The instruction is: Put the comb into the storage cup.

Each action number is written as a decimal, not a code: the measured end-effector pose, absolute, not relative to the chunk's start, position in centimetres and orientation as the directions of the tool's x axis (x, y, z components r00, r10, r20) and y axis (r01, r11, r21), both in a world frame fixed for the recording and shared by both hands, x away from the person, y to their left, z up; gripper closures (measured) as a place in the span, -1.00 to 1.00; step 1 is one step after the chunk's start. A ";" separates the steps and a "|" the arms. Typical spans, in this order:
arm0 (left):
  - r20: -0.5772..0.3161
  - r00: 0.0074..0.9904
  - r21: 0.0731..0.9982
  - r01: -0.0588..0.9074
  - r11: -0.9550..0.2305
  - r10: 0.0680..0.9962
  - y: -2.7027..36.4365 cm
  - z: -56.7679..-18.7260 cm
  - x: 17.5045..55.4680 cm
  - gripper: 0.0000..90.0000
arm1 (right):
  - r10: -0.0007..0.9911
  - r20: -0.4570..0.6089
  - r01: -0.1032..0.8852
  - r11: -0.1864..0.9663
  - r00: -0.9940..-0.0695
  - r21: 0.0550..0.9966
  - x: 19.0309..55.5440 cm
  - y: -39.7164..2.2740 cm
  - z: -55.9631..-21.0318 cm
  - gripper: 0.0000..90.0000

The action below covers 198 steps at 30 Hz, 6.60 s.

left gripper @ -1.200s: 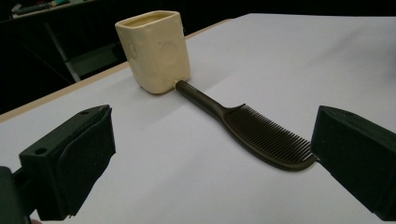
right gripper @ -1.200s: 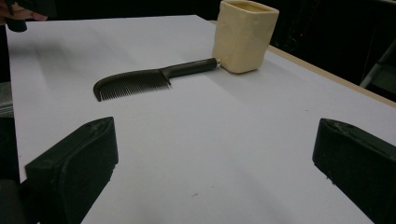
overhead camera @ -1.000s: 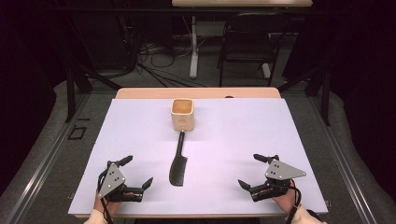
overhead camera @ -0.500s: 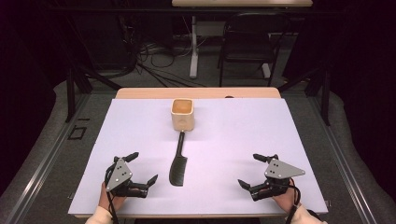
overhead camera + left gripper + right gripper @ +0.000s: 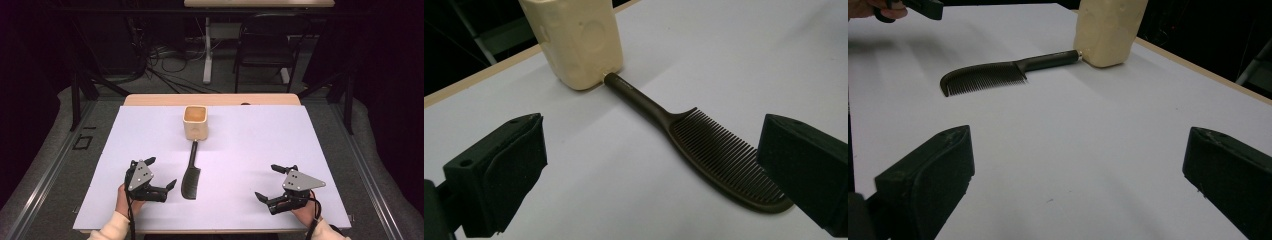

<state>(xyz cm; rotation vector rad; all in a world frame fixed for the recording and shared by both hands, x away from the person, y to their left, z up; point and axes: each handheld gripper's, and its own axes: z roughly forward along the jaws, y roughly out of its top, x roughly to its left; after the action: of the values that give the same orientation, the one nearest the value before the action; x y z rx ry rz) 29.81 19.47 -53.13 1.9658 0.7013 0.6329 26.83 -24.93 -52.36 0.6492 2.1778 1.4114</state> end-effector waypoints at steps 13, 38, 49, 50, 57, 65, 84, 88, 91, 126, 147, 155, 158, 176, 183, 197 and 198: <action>0.154 0.693 0.874 0.237 -0.425 0.704 18.3 -53.1 31.8 -0.99 | 0.605 -0.123 0.140 0.369 -0.787 0.919 26.8 -24.9 -52.4 -1.00; 0.156 0.695 0.839 0.281 -0.465 0.702 15.3 -53.1 35.5 -1.00 | 0.595 -0.126 0.136 0.375 -0.794 0.917 26.9 -24.8 -52.4 -1.00; 0.182 0.706 0.832 0.260 -0.490 0.684 13.8 -53.0 37.3 -0.95 | 0.591 -0.124 0.140 0.381 -0.797 0.914 26.9 -24.7 -52.5 -1.00; 0.180 0.708 0.831 0.262 -0.491 0.683 13.7 -53.0 37.5 -0.94 | 0.592 -0.122 0.141 0.379 -0.797 0.915 26.9 -24.7 -52.4 -1.00; 0.186 0.719 0.827 0.253 -0.502 0.669 12.6 -52.8 38.8 -0.82 | 0.587 -0.124 0.140 0.383 -0.800 0.913 26.9 -24.7 -52.5 -1.00; 0.189 0.724 0.821 0.254 -0.512 0.663 11.6 -52.9 40.1 -0.57 | 0.585 -0.115 0.147 0.381 -0.803 0.913 26.9 -24.7 -52.5 -1.00; 0.153 0.765 0.774 0.301 -0.558 0.625 10.1 -54.1 42.9 1.00 | 0.582 -0.109 0.157 0.386 -0.806 0.909 26.9 -24.7 -52.5 -1.00; 0.153 0.769 0.760 0.309 -0.571 0.620 9.6 -54.3 43.3 1.00 | 0.581 -0.109 0.159 0.390 -0.807 0.907 26.9 -24.7 -52.5 -1.00; 0.160 0.767 0.753 0.312 -0.580 0.621 9.4 -54.4 43.6 1.00 | 0.580 -0.110 0.160 0.394 -0.807 0.905 26.9 -24.6 -52.5 -1.00; 0.205 0.745 0.677 0.360 -0.642 0.635 9.8 -55.5 44.7 1.00 | 0.573 -0.104 0.169 0.404 -0.813 0.899 26.9 -24.5 -52.6 -1.00; 0.223 0.737 0.659 0.369 -0.656 0.638 10.6 -55.7 44.1 1.00 | 0.568 -0.104 0.178 0.419 -0.817 0.890 26.9 -24.5 -52.7 -1.00; 0.229 0.734 0.643 0.379 -0.665 0.640 11.0 -55.7 43.8 1.00 | 0.568 -0.102 0.182 0.422 -0.816 0.888 27.0 -24.4 -52.8 -1.00; 0.233 0.733 0.638 0.381 -0.669 0.639 11.2 -55.6 43.5 1.00 | 0.567 -0.102 0.184 0.424 -0.817 0.887 27.0 -24.4 -52.8 -1.00; 0.243 0.727 0.620 0.392 -0.679 0.642 12.0 -55.3 42.3 1.00 | 0.567 -0.104 0.187 0.431 -0.817 0.883 27.0 -24.4 -52.8 -1.00; 0.240 0.735 0.609 0.395 -0.688 0.635 12.2 -55.5 41.8 1.00 | 0.568 -0.105 0.189 0.436 -0.817 0.880 27.0 -24.4 -52.8 -1.00; 0.234 0.741 0.595 0.403 -0.695 0.630 12.9 -55.2 40.8 1.00 | 0.564 -0.104 0.187 0.435 -0.819 0.881 27.1 -24.3 -52.8 -1.00; 0.225 0.741 0.593 0.410 -0.692 0.632 13.1 -55.1 40.8 1.00 | 0.565 -0.105 0.189 0.437 -0.818 0.879 27.1 -24.3 -52.8 -1.00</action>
<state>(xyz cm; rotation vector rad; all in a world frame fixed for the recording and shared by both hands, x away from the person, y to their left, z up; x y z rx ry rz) 40.78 13.09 -55.12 2.4218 0.7875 0.5714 27.07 -24.28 -52.84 0.6398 2.3096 1.3407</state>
